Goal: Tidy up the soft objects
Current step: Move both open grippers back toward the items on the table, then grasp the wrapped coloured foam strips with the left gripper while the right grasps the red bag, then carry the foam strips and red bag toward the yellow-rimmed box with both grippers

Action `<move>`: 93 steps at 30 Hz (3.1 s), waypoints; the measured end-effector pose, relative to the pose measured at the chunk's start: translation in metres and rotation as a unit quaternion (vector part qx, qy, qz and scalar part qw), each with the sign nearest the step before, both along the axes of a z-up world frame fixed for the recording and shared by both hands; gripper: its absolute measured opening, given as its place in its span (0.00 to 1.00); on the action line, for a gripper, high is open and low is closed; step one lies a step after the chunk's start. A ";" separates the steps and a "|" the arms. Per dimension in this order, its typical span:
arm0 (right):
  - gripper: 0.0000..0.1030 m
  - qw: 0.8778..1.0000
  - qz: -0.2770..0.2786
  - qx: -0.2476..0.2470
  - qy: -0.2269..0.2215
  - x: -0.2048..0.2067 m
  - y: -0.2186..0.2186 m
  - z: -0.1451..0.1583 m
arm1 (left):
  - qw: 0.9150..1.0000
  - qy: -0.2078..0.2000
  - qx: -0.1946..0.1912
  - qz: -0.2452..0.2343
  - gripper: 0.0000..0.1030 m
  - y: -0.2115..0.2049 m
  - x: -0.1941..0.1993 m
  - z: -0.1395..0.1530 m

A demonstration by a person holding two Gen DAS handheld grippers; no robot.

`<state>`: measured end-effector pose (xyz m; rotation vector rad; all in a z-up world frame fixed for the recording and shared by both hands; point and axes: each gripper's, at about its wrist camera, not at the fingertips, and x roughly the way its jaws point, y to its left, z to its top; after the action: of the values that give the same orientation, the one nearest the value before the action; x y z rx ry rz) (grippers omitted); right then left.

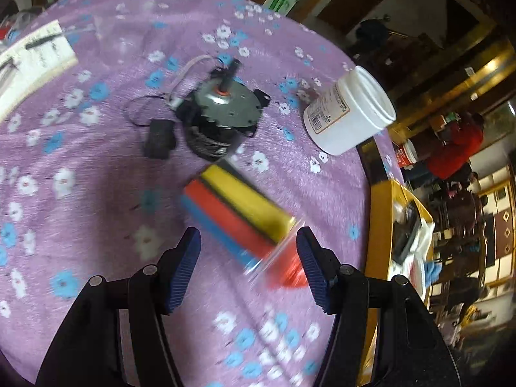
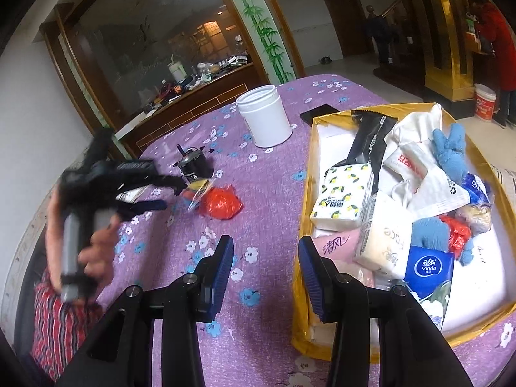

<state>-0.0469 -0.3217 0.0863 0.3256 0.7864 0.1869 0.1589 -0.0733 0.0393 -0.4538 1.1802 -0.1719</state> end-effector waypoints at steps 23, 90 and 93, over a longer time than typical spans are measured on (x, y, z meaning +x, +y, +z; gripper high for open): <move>0.44 0.999 0.040 -0.021 0.019 0.023 0.031 -0.002 | 0.991 -0.025 0.115 -0.065 0.44 0.038 -0.039 -0.021; 0.25 0.997 0.043 -0.061 -0.006 0.119 0.096 -0.034 | 0.911 -0.286 0.291 -0.057 0.40 -0.008 -0.093 0.021; 0.25 0.997 0.043 -0.060 -0.006 0.120 0.095 -0.035 | 0.908 -0.290 0.297 -0.056 0.40 -0.009 -0.093 0.022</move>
<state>0.0726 -0.2265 0.0518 0.1783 0.7964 0.2207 0.0656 -0.0827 0.0609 0.2036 0.6176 -0.0328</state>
